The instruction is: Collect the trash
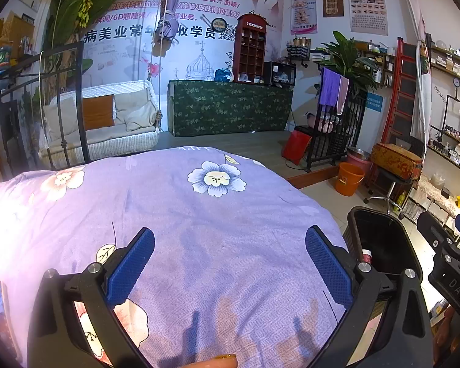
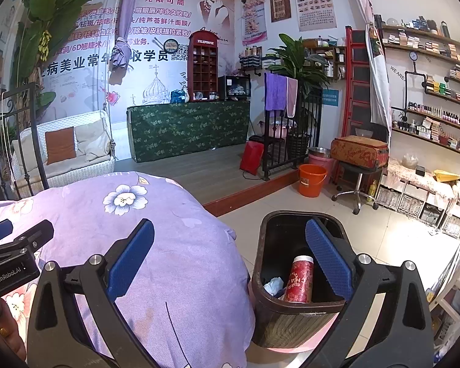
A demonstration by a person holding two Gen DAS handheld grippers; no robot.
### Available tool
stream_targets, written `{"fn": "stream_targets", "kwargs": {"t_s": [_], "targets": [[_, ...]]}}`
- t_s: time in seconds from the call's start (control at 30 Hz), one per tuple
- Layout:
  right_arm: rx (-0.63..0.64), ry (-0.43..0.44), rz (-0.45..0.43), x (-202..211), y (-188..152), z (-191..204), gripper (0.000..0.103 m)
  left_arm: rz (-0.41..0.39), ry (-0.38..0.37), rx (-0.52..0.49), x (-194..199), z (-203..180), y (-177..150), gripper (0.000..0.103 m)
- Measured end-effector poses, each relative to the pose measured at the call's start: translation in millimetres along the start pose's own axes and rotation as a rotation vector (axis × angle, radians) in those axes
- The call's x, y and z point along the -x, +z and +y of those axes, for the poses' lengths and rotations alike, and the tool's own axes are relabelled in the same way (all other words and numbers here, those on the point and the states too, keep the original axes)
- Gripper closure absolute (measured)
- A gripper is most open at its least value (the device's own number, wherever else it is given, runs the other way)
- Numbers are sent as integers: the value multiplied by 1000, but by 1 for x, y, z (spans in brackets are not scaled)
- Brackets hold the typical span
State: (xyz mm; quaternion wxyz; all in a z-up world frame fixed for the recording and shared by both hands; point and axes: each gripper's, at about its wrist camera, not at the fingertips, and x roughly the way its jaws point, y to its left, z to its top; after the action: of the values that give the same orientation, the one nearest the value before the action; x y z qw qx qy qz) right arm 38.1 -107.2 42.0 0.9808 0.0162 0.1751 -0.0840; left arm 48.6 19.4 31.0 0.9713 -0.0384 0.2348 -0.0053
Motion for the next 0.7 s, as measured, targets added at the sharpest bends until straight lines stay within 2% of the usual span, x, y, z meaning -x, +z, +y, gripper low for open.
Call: {"fn": "stream_targets", "kwargs": {"t_s": [0.7], "targets": [[-1, 1, 2, -1, 0, 1, 6, 6, -12, 7, -1, -2, -4, 6]]}}
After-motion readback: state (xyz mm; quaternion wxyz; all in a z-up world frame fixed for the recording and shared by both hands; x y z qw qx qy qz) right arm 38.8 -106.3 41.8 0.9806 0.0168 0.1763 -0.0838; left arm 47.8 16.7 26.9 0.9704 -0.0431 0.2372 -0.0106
